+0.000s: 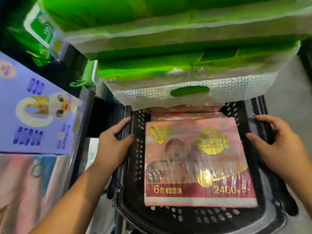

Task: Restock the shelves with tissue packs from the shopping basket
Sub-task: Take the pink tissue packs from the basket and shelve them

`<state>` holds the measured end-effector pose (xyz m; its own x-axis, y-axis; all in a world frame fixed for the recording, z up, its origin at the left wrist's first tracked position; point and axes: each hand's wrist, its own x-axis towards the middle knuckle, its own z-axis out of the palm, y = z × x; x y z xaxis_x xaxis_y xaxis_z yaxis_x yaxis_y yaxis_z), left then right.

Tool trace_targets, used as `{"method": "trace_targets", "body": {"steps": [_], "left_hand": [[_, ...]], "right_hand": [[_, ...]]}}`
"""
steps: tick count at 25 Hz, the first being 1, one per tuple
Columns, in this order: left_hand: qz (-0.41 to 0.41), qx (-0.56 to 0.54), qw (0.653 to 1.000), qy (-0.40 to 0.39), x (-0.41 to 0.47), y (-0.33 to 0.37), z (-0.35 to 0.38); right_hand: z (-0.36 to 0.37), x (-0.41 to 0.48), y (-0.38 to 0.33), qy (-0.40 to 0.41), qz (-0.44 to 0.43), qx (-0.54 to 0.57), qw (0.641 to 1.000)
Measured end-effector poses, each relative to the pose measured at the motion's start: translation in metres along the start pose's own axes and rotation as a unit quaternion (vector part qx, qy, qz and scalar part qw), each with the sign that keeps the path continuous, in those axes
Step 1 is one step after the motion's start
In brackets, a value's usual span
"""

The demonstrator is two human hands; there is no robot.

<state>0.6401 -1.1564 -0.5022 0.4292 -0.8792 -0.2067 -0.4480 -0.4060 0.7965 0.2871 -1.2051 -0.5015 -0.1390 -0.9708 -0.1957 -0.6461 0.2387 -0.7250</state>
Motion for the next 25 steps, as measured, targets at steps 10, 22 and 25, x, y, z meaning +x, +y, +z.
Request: {"method": "trace_targets", "body": {"steps": [10,22,25], "left_hand": [[0.012,0.010,1.000,0.003,0.080,-0.131,0.047],[0.025,0.012,1.000,0.014,0.094,-0.174,0.052],[0.024,0.057,0.998,0.001,0.099,-0.173,0.047]], "right_hand": [[0.129,0.056,0.073,-0.015,-0.022,0.014,1.000],[0.173,0.062,0.087,-0.019,-0.019,0.075,0.997],[0.173,0.053,0.086,-0.031,0.005,0.063,0.998]]}}
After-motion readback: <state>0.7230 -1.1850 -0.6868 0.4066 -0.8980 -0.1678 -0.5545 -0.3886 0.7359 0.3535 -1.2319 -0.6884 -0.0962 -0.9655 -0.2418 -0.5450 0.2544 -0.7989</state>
